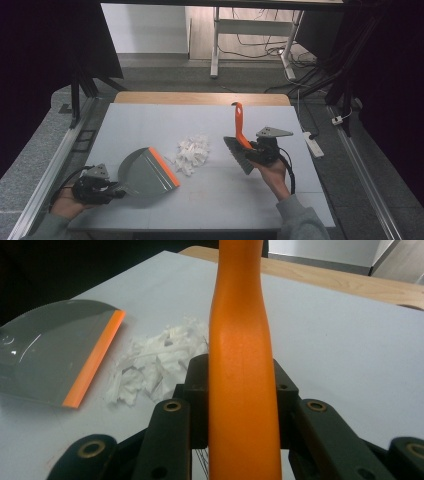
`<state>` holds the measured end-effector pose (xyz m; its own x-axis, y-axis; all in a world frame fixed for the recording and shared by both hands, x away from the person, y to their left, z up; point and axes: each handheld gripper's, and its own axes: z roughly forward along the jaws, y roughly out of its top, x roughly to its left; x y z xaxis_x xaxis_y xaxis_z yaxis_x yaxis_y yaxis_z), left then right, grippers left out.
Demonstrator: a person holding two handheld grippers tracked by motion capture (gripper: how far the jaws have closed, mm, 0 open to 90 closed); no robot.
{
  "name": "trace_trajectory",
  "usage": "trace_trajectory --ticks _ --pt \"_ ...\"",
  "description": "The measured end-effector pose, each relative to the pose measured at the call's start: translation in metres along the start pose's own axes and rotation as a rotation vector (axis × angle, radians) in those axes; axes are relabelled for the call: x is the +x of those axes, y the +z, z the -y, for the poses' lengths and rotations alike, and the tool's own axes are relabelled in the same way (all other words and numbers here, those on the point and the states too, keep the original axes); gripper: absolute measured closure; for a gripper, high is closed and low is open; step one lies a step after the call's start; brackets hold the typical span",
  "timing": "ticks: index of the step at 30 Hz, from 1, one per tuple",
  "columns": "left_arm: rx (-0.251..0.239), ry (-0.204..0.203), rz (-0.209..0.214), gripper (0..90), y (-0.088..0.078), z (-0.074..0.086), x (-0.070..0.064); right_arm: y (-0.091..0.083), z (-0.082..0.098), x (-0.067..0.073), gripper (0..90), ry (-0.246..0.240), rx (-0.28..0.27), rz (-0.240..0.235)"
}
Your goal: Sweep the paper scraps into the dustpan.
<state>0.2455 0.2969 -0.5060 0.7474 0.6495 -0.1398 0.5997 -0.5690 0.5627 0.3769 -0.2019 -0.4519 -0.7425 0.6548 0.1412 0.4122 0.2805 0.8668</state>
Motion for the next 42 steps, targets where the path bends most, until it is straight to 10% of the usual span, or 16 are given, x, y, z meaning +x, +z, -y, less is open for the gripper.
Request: trace_trajectory --ticks 42 --pt "0.011 -0.018 0.035 61.4 0.013 -0.006 0.004 0.087 -0.03 -0.009 70.0 0.095 0.054 0.065"
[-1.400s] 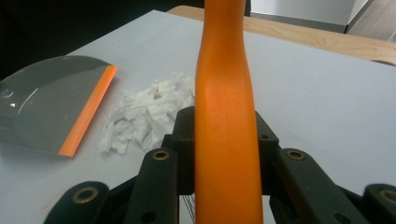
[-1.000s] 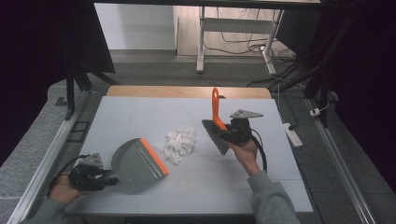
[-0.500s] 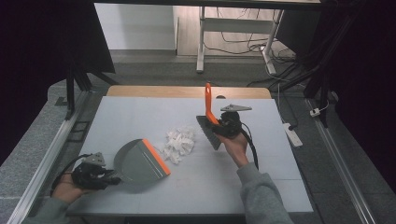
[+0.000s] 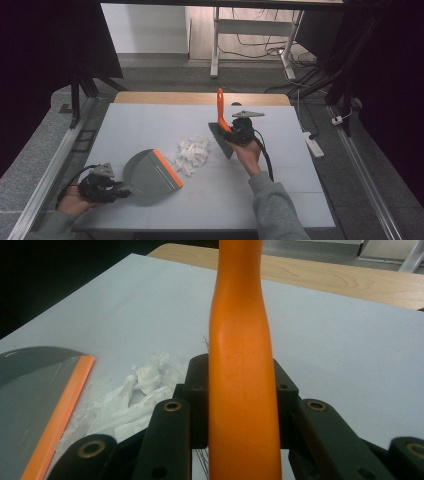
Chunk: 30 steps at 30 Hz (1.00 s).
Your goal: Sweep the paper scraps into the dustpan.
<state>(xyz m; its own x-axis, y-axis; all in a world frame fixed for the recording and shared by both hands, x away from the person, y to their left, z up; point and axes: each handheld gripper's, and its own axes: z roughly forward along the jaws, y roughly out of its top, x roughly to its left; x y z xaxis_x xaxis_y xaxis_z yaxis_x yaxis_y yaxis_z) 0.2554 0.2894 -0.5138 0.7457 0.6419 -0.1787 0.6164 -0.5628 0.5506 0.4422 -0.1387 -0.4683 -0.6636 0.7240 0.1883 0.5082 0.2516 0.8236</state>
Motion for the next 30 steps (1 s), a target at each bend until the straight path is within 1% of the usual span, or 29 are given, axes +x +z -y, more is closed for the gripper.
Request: trace_trajectory --ticks 3,10,14,15,17,24,25,27,28,30 --pt "0.003 0.003 0.002 61.4 0.0 -0.001 0.001 0.003 0.0 0.0 70.0 0.005 0.005 0.006" --pt "0.008 -0.002 0.006 61.4 0.004 -0.004 0.001 0.019 -0.005 -0.002 70.0 0.011 0.022 0.043" --pt "0.009 -0.003 0.008 61.4 0.004 -0.004 0.001 0.028 -0.008 0.0 70.1 0.016 0.032 0.045" --pt "0.009 -0.003 0.008 61.4 0.004 -0.004 0.001 0.028 -0.008 0.0 70.1 0.016 0.032 0.045" --pt "0.008 -0.005 0.009 61.4 0.004 -0.004 0.001 0.037 -0.009 0.004 70.1 0.005 0.051 0.043" --pt "0.008 -0.006 0.013 61.4 0.005 -0.006 0.002 0.055 -0.008 0.015 70.2 -0.002 0.091 0.036" --pt "0.008 -0.006 0.013 61.4 0.005 -0.006 0.002 0.055 -0.008 0.015 70.2 -0.002 0.091 0.036" --pt "0.008 -0.006 0.016 61.4 0.006 -0.006 0.002 0.06 -0.008 0.019 70.2 -0.007 0.102 0.026" --pt "0.008 -0.006 0.016 61.4 0.007 -0.006 0.002 0.064 -0.008 0.024 70.2 -0.008 0.114 0.017" --pt "0.012 -0.005 0.016 61.4 0.007 -0.007 0.002 0.065 -0.007 0.026 70.2 -0.011 0.119 0.011"
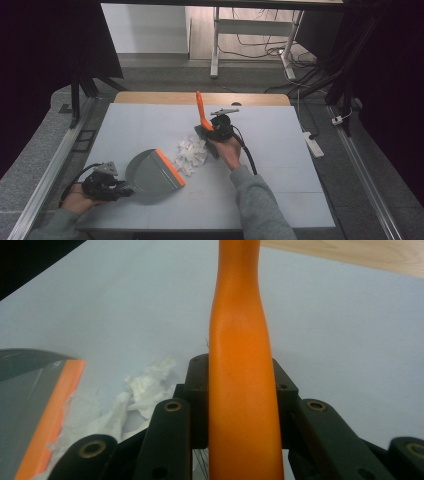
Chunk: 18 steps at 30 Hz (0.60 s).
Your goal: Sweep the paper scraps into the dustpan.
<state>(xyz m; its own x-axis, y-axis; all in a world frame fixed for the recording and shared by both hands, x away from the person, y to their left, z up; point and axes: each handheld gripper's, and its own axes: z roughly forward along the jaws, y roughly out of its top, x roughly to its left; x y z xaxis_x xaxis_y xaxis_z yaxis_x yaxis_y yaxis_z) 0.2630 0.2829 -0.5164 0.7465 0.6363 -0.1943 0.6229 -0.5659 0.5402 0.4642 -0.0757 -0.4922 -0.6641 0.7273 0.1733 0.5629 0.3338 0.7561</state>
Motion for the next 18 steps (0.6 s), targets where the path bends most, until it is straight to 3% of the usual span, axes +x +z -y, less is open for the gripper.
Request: trace_trajectory --ticks 13,18 --pt "0.002 0.001 0.001 61.4 0.004 -0.003 -0.001 0.014 0.005 0.045 70.2 -0.051 0.047 -0.123" --pt "0.002 0.003 0.003 61.4 0.005 -0.004 -0.001 0.014 0.01 0.066 70.2 -0.066 0.062 -0.197"
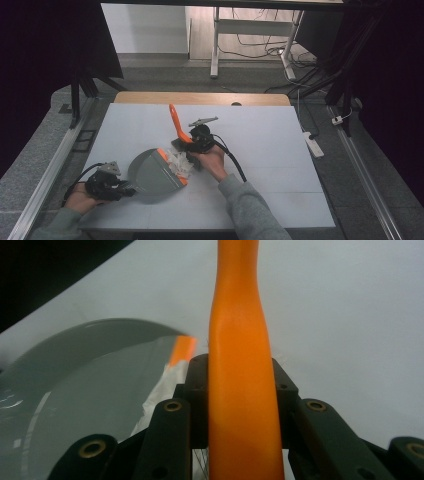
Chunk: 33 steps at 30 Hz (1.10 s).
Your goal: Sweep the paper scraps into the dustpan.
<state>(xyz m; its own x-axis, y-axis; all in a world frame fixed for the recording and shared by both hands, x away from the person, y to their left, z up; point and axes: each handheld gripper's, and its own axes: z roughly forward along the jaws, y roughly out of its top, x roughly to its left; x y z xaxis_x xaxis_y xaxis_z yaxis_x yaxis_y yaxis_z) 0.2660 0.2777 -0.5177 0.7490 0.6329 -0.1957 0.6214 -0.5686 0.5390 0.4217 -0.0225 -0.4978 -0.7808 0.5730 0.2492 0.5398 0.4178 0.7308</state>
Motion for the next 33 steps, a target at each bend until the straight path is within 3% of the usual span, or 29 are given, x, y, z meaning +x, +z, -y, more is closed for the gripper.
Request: trace_trajectory --ticks 5,8,13,15,20,26,29,33 --pt "-0.008 -0.005 0.001 61.4 0.0 -0.001 0.0 -0.003 0.003 0.016 70.2 -0.028 0.005 -0.06" --pt "-0.002 -0.003 0.0 61.4 0.001 -0.002 0.0 -0.012 0.0 0.019 70.2 -0.041 -0.015 -0.058" --pt "-0.004 -0.001 -0.002 61.4 0.0 -0.002 0.0 -0.029 -0.005 0.011 70.2 -0.032 -0.064 -0.05" --pt "-0.003 0.0 -0.001 61.4 0.0 -0.002 0.0 -0.043 -0.01 0.003 70.2 -0.026 -0.099 -0.023" --pt "-0.004 -0.001 -0.003 61.4 0.0 -0.002 -0.001 -0.061 -0.017 -0.016 70.2 0.016 -0.16 0.028" --pt "-0.004 -0.004 -0.001 61.4 0.001 -0.002 0.0 -0.055 -0.019 -0.033 70.1 0.042 -0.138 0.083" --pt "-0.003 -0.003 -0.001 61.4 0.001 -0.002 0.0 -0.041 -0.019 -0.044 70.1 0.068 -0.116 0.107" --pt "-0.003 -0.002 -0.002 61.4 0.001 -0.002 0.0 -0.028 -0.019 -0.047 70.1 0.063 -0.086 0.129"
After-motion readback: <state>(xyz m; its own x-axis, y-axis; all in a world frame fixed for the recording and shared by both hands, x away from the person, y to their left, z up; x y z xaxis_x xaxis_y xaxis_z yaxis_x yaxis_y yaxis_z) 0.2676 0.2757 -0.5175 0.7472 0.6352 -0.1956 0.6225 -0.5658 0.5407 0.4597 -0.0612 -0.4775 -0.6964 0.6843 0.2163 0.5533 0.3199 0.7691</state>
